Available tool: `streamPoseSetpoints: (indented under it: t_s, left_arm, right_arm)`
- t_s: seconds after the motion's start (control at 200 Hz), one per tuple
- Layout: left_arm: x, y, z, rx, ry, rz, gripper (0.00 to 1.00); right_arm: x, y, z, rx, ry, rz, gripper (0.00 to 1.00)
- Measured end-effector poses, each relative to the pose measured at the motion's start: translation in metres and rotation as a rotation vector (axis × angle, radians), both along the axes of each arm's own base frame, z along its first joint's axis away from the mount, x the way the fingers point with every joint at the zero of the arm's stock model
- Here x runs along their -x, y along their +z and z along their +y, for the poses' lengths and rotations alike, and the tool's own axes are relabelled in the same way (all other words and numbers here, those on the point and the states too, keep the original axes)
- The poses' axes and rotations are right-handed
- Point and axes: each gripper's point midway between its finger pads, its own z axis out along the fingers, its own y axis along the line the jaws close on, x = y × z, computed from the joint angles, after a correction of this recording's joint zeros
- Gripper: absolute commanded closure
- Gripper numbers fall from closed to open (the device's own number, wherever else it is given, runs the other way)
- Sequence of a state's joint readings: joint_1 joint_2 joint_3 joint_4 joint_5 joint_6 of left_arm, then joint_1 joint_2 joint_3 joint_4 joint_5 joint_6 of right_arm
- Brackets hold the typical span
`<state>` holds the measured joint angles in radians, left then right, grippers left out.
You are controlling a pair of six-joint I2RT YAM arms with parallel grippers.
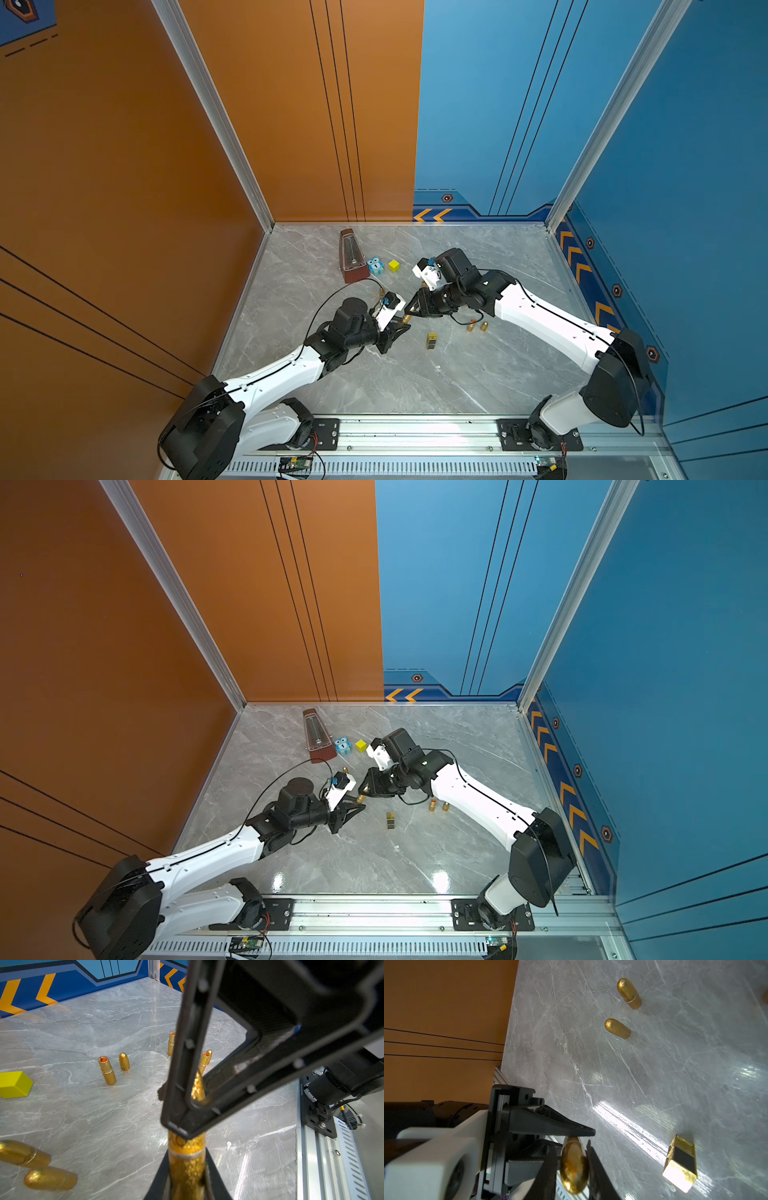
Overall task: Open the lipstick cap
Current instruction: Open the cover of the lipstick.
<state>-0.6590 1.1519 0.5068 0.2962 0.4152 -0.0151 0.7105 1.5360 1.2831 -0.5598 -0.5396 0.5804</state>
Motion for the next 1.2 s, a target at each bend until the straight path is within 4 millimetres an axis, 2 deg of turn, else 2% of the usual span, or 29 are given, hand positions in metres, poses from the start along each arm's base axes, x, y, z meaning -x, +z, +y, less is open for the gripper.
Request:
streamPoseSetpoints:
  t_s: [0.26, 0.51, 1.131, 1.201]
  left_arm:
    - [0.000, 0.000, -0.001, -0.003, 0.001, 0.001, 1.00]
    - [-0.003, 0.002, 0.001, -0.001, 0.026, -0.009, 1.00]
    - [0.002, 0.018, 0.006, 0.031, 0.041, -0.055, 1.00]
    - [0.005, 0.013, 0.009, 0.018, 0.045, -0.041, 1.00]
  right_arm:
    - [0.000, -0.003, 0.000, 0.004, 0.001, -0.001, 0.83]
    - [-0.005, 0.000, -0.003, -0.012, -0.005, -0.002, 0.83]
    - [0.001, 0.015, -0.004, -0.071, 0.021, 0.010, 0.84]
    - [-0.003, 0.018, -0.007, -0.074, 0.008, -0.002, 0.84]
